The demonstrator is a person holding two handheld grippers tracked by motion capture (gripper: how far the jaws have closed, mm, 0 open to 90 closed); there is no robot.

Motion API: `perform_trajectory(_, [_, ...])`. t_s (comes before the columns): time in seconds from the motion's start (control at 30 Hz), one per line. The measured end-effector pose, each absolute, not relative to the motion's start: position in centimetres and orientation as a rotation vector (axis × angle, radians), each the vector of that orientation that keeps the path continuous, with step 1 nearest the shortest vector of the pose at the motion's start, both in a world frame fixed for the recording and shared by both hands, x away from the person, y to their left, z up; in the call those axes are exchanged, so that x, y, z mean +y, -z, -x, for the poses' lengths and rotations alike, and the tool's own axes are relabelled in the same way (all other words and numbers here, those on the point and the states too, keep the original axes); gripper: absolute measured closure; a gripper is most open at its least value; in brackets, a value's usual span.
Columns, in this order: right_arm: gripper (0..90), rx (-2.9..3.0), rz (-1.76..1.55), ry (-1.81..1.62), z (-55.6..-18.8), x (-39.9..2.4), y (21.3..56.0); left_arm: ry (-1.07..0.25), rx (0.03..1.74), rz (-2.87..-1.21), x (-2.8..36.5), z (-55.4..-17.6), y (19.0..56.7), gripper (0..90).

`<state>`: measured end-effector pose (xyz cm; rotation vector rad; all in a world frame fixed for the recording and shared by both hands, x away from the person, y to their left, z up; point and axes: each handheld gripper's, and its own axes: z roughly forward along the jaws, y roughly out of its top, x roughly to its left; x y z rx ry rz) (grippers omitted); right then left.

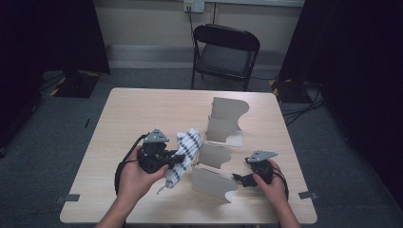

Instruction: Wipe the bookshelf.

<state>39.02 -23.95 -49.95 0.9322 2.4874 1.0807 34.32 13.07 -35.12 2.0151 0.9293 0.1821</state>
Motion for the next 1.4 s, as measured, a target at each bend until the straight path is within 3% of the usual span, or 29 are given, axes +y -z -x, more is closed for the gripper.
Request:
perform_trajectory(1.07, [12.0,2.489,-0.931,-1.082,-39.0,-23.9,50.0,-0.07,1.026,-2.173,10.2,-35.7,47.2,74.4])
perform_trajectory(1.4, [12.0,2.49,-0.93,-1.082,-39.1,-23.9,49.9,-0.07,1.055,-2.17,11.0,-35.8,46.7,74.7])
